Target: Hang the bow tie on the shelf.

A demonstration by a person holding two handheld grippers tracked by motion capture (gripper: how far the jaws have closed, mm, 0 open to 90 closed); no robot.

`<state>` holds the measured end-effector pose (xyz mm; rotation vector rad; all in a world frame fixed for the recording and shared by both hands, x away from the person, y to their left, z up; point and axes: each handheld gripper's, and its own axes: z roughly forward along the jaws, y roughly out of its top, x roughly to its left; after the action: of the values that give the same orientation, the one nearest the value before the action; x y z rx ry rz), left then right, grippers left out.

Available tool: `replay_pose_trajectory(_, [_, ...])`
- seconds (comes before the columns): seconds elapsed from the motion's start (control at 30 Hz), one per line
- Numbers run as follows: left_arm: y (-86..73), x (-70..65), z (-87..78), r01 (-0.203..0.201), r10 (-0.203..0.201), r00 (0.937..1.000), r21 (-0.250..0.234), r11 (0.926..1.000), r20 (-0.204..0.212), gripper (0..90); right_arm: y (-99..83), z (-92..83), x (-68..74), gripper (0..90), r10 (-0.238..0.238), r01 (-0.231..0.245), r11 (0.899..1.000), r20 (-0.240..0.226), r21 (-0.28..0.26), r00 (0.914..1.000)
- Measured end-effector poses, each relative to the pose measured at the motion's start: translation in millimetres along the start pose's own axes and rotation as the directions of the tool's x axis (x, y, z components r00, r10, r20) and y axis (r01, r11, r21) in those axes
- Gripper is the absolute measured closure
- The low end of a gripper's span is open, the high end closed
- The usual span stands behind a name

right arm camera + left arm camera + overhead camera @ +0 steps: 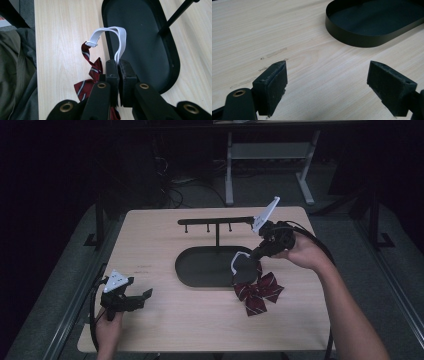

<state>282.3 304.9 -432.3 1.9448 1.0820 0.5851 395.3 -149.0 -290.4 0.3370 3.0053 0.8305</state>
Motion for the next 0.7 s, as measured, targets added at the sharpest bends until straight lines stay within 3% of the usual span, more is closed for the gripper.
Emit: replay_pose_trajectory(0.7, [0.2, -0.3, 0.0, 0.000, 0.000, 1.0000, 0.004, 1.0000, 0.003, 16.3, 20.6, -6.4, -14.3, 86.6, 0.003, -0.003, 1.000, 0.012, 0.004, 0.9999])
